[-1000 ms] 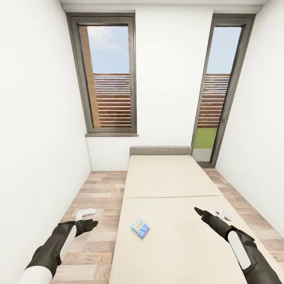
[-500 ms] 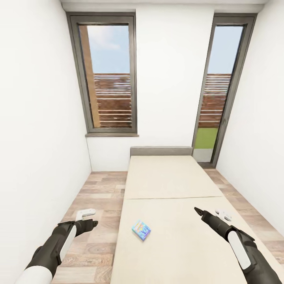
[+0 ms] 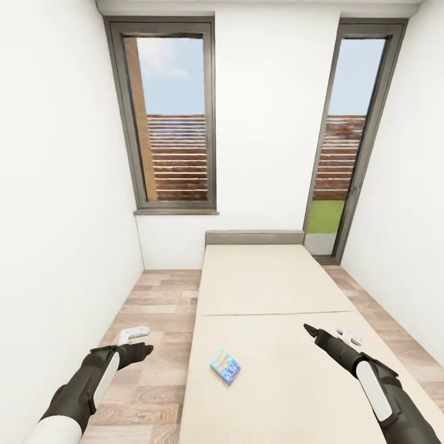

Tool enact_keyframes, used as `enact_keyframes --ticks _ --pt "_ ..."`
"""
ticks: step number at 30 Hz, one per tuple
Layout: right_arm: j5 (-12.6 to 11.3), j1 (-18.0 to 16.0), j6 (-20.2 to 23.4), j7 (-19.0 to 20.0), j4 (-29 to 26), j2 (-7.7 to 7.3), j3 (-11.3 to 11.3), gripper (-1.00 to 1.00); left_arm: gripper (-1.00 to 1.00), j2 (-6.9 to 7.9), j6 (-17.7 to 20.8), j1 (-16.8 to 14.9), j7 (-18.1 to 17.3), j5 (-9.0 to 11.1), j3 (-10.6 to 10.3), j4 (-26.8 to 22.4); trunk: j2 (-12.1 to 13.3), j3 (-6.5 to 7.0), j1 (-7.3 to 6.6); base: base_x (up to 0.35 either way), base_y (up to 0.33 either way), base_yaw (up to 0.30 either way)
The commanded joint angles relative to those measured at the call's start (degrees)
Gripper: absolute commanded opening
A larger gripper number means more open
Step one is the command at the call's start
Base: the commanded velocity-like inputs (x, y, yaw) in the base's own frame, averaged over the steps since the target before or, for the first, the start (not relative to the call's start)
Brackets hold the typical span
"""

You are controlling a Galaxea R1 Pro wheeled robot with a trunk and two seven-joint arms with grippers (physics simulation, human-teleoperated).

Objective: Put all the toys in the child's room - the three board games (two on the bed and one on the table), the two jigsaw puzzles on the table, and the tennis ball on the table - inside the toy box on the table in the child's room.

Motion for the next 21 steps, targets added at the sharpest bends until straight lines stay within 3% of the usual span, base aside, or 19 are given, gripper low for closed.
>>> enact_keyframes --ticks 1,6,14,21 --pt "-0.24 -0.02 0.37 0.16 -0.01 0.02 -0.14 1.00 1.00 -0.01 0.32 -0.01 0.00 0.49 0.06 -0.04 -0.04 -0.03 0.03 0.027 0.018 0.000" --pt "-0.24 -0.01 0.33 0.16 -0.02 0.02 -0.13 1.00 1.00 -0.02 0.32 -0.01 0.04 0.49 -0.16 -0.04 -0.04 -0.03 0.03 0.012 -0.025 0.000" --pt "-0.26 -0.01 0.26 0.22 -0.07 -0.01 -0.20 1.00 1.00 -0.03 0.32 -0.01 0.06 0.49 -0.29 -0.04 -0.04 -0.03 0.03 0.002 -0.207 0.000" --pt "-0.40 -0.01 0.28 0.25 -0.23 -0.05 -0.21 1.00 1.00 -0.03 0.32 -0.01 0.06 0.49 -0.06 -0.04 -0.04 -0.03 0.03 0.000 -0.060 0.000"
